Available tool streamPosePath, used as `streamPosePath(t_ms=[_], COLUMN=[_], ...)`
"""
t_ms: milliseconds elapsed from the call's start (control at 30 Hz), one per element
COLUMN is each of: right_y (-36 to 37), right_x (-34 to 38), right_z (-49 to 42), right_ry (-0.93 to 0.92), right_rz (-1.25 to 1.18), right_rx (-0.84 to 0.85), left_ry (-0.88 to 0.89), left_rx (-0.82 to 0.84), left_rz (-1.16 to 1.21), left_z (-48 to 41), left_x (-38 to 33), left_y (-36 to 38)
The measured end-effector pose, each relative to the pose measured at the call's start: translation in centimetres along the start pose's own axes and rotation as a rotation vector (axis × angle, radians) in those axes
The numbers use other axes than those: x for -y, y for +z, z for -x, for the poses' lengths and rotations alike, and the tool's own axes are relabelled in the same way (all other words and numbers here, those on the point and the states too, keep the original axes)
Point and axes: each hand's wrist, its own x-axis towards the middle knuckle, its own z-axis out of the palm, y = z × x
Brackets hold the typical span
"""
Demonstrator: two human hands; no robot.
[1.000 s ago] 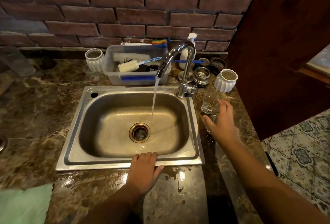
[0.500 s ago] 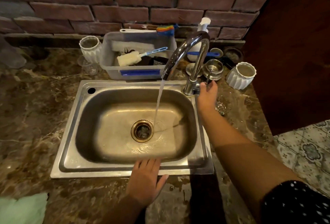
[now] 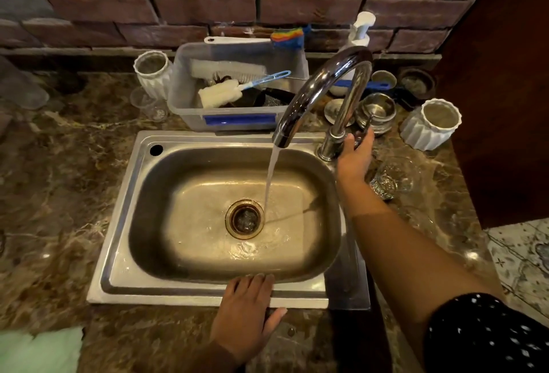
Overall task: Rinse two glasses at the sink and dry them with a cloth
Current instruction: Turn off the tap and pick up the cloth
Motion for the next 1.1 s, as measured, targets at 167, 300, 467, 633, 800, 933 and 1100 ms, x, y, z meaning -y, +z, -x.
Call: streamPosePath(t_ms=[167, 300, 467, 633, 800, 933, 1100], right_y=[0.1, 0.2, 0.3, 0.0, -2.0, -4.2, -3.0], right_x=[0.1, 0.5, 0.3, 1.2, 1.4, 1.3, 0.7], right_z=[-0.3, -0.5, -0.9, -0.8, 3.2, 10.8, 20.2], right_ry=[0.0, 0.0, -0.003, 0.054, 0.009, -0.064, -0.074], right_rz=[0.011, 0.04, 0.072, 0.119, 0.223, 0.276, 0.417], right_rx=[0.008, -0.006, -0.018, 0.032, 0.155, 0.327, 0.656], left_ry=[-0.008, -0.009, 0.013, -0.01, -0.056, -0.096, -0.081], left_rx=[0.02, -0.001, -0.046, -0.028, 0.062, 0.195, 0.348], left_rz=[0.03, 0.033, 0.027, 0.044, 0.101, 0.145, 0.432], left_z=[0.0, 0.0, 0.0, 0.2, -0.1, -0.1, 0.4], left_x=[0.0, -0.2, -0.4, -0.3, -0.2, -1.0, 1.3], left_y=[-0.4, -0.6, -0.5, -0.4, -1.2, -3.3, -6.9])
